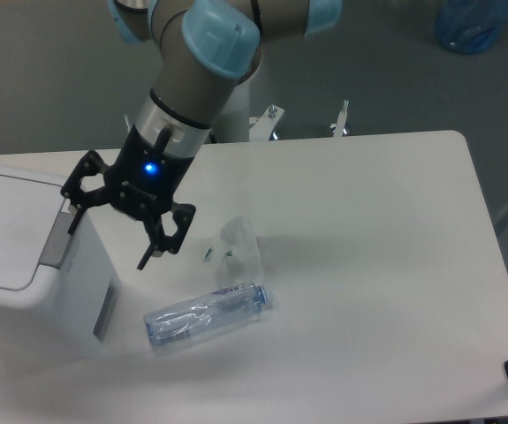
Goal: Open the trash can
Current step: 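Push the gripper against the trash can lid edge to lift it open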
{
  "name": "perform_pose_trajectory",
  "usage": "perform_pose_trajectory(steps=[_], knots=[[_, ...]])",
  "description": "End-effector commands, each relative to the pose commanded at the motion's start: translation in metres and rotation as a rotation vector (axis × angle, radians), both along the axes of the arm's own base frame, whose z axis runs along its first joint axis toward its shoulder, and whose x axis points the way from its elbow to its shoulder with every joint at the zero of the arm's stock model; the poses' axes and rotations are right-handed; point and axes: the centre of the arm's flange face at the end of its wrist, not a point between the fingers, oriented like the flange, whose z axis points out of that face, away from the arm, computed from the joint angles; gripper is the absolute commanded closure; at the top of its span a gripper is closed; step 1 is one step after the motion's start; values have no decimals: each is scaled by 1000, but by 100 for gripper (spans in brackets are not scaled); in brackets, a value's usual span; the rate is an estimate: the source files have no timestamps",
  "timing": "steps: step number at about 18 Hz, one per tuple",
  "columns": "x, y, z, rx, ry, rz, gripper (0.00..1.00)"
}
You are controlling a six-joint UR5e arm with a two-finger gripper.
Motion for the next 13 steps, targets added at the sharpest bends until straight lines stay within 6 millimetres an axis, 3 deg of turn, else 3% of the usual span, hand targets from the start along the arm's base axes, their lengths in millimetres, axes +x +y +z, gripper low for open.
perform_pose_trajectory(steps=[13], knots=[[22,4,-21,-63,25,-14,0]])
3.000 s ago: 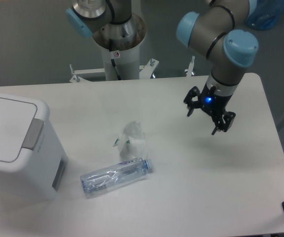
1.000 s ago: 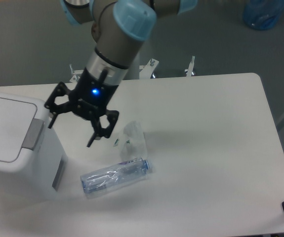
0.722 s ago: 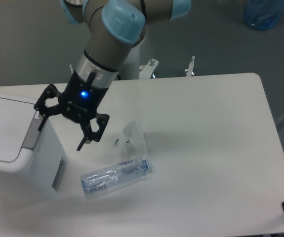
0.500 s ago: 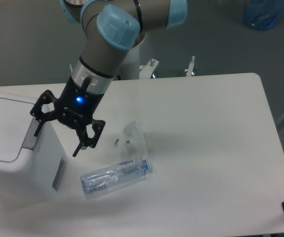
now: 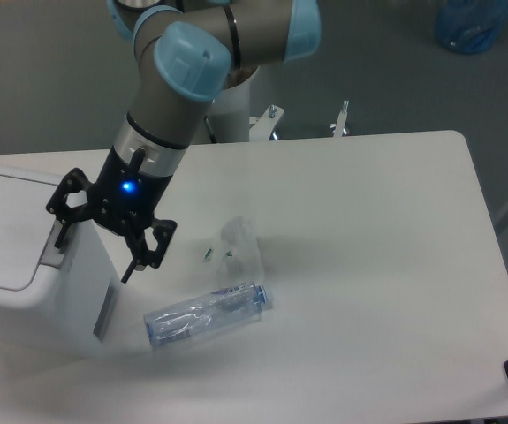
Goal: Open the trash can
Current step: 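Push the gripper against the trash can lid edge to lift it open, then withdraw the gripper from the open trash can toward the water bottle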
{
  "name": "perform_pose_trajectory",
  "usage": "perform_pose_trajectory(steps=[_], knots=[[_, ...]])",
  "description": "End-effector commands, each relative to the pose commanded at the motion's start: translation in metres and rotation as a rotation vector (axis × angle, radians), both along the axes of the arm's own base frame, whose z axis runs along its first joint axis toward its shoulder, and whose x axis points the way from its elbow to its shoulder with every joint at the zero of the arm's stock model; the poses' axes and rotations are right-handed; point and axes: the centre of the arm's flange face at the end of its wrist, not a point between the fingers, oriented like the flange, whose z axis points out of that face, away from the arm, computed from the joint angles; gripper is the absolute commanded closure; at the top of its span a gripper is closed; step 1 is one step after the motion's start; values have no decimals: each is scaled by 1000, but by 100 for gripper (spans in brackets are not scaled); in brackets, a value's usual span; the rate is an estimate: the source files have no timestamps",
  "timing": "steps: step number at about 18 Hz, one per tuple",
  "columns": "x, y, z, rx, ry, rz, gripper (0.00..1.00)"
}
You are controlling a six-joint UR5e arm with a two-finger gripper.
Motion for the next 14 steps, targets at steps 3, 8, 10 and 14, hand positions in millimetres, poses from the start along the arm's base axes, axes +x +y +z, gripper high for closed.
perform_pose_trajectory(steps=[3,8,10,14], knots=[[0,0,2,4,3,0,0],[-1,1,12,17,11,1,0],[-3,2,24,35,26,4,0],[-27,-1,42,63,57,33,0]])
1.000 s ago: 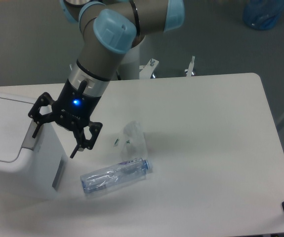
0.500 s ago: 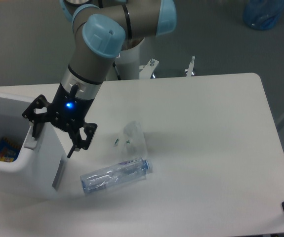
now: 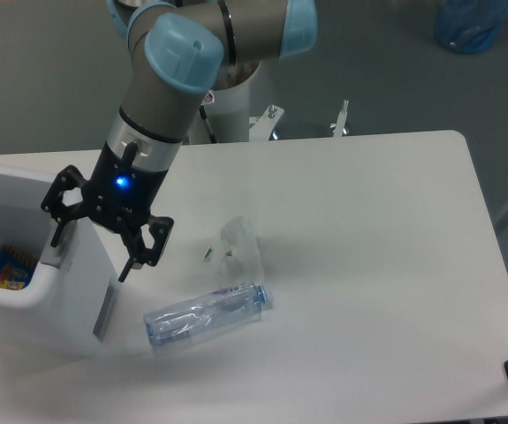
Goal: Open the trash can
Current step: 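Withdraw the gripper from the open trash can toward the water bottle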
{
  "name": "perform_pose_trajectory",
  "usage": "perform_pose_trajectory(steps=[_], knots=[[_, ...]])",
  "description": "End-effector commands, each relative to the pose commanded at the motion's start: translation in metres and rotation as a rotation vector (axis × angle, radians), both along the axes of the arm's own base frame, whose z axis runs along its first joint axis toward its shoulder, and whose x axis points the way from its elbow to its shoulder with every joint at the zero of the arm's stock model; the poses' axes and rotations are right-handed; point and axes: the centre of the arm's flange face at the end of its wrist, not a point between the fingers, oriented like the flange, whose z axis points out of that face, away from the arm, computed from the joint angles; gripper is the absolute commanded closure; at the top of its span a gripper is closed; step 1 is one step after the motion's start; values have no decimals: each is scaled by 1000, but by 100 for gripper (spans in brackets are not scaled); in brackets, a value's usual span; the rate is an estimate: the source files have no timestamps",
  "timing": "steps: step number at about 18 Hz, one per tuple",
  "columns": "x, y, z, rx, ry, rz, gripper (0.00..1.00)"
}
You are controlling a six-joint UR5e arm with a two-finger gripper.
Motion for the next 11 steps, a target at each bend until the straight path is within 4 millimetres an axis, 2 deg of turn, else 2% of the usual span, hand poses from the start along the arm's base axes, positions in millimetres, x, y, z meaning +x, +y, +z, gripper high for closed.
perform_pose_trajectory(steps=[6,8,11], knots=[[-66,-17,-10,-77,107,113,0],[-93,-22,-32,-127,152,116,0],[-135,-40,-57,-191,225,100,0]])
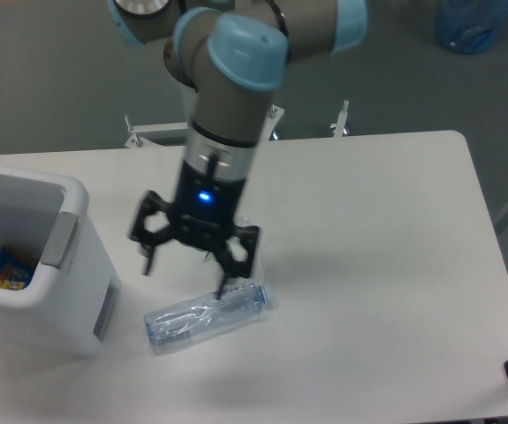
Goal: Open the trash can
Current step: 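Withdraw the gripper from the open trash can toward the water bottle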
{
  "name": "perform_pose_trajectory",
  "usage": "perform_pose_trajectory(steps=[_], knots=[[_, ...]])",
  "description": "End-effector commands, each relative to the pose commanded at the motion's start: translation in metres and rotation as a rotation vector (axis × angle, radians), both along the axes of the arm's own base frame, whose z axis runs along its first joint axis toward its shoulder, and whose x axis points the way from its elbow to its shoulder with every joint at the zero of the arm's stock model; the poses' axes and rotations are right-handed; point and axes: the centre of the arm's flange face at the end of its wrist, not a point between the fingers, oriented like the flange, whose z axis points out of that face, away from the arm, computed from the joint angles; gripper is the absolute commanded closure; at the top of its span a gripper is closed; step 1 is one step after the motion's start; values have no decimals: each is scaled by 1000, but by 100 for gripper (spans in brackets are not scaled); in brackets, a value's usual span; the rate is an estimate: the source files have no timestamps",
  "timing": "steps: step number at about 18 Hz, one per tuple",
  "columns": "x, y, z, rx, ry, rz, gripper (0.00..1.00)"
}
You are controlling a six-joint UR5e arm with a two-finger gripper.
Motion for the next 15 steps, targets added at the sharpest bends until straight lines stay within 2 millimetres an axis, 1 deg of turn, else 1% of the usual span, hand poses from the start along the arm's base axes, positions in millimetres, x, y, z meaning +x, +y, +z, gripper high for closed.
perform_pose_trajectory(steps=[1,2,3,4,5,7,9,12,14,15], knots=[[-8,-1,-4,-21,23,-8,0],[-19,-4,-14,-53,43,-10,0],[-34,-13,-26,-96,61,-5,0],[-48,-24,-33,-125,73,11,0],[-55,-31,-34,-132,79,23,0],[-61,-37,-37,-145,102,-25,0],[-65,-40,-51,-192,148,-142,0],[-69,-52,-67,-315,217,-267,0],[-66,-55,-76,-344,216,-283,0],[-65,-56,-78,-346,215,-283,0]])
